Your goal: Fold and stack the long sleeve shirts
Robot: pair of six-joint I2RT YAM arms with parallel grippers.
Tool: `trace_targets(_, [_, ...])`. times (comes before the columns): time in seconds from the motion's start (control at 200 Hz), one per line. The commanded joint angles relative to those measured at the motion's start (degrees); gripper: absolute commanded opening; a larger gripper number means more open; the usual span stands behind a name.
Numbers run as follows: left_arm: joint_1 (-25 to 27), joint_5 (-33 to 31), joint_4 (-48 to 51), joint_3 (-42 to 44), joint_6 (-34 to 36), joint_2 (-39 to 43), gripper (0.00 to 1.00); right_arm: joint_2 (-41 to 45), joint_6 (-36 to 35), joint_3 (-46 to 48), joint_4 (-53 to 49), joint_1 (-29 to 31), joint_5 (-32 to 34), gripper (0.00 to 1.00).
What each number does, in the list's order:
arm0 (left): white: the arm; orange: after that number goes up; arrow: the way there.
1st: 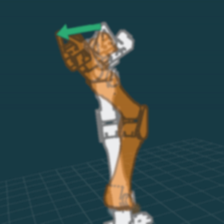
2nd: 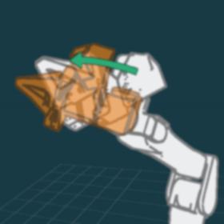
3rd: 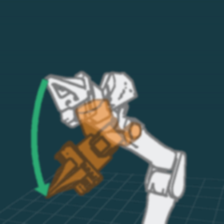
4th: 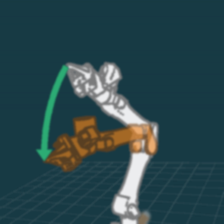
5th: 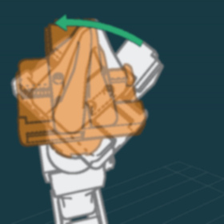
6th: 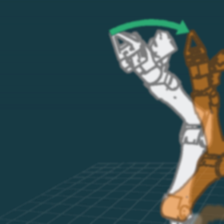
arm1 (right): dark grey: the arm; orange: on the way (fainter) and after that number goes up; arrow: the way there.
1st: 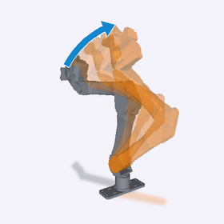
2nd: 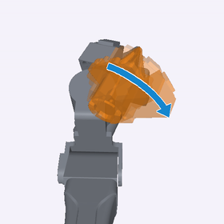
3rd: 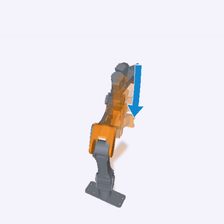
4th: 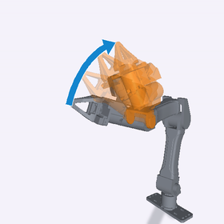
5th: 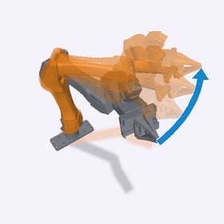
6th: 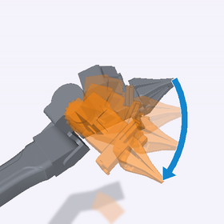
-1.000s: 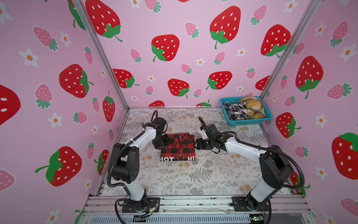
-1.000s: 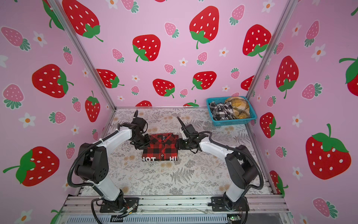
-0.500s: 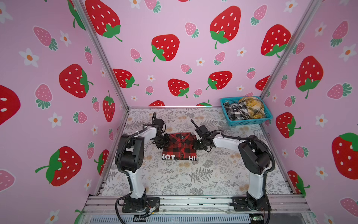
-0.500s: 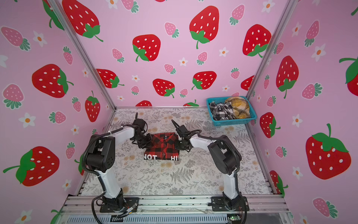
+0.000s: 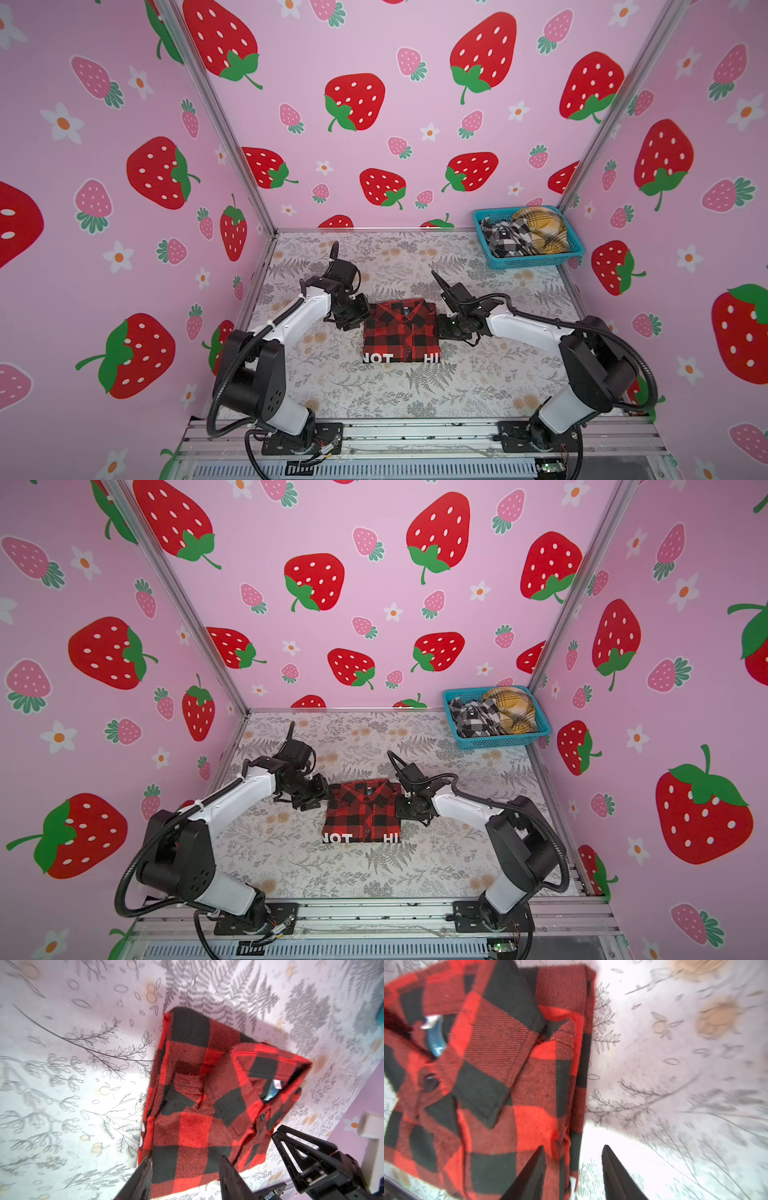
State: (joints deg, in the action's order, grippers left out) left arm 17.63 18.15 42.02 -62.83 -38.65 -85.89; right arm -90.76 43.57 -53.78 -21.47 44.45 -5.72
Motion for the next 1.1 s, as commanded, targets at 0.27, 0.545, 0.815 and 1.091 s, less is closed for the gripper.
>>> trace_targets(0.27, [9.9, 9.8, -6.2, 11.2, -8.7, 2.8, 0.20, 3.0, 3.6, -2.9, -2.0, 9.3, 0.6, 0.20])
trace_targets(0.545, [7.2, 4.8, -7.4, 13.5, -6.5, -1.7, 0.12, -2.0, 5.4, 1.6, 4.3, 9.7, -0.9, 0.14])
trace_targets(0.815, [5.5, 6.6, -10.1, 19.8, -6.8, -2.7, 0.08, -4.3, 6.0, 2.8, 5.6, 9.6, -1.2, 0.13])
trace_targets(1.091, [-0.4, 5.0, 0.6, 2.6, -2.8, -2.1, 0.19, -2.5, 2.4, -7.5, -4.0, 8.9, 1.6, 0.17])
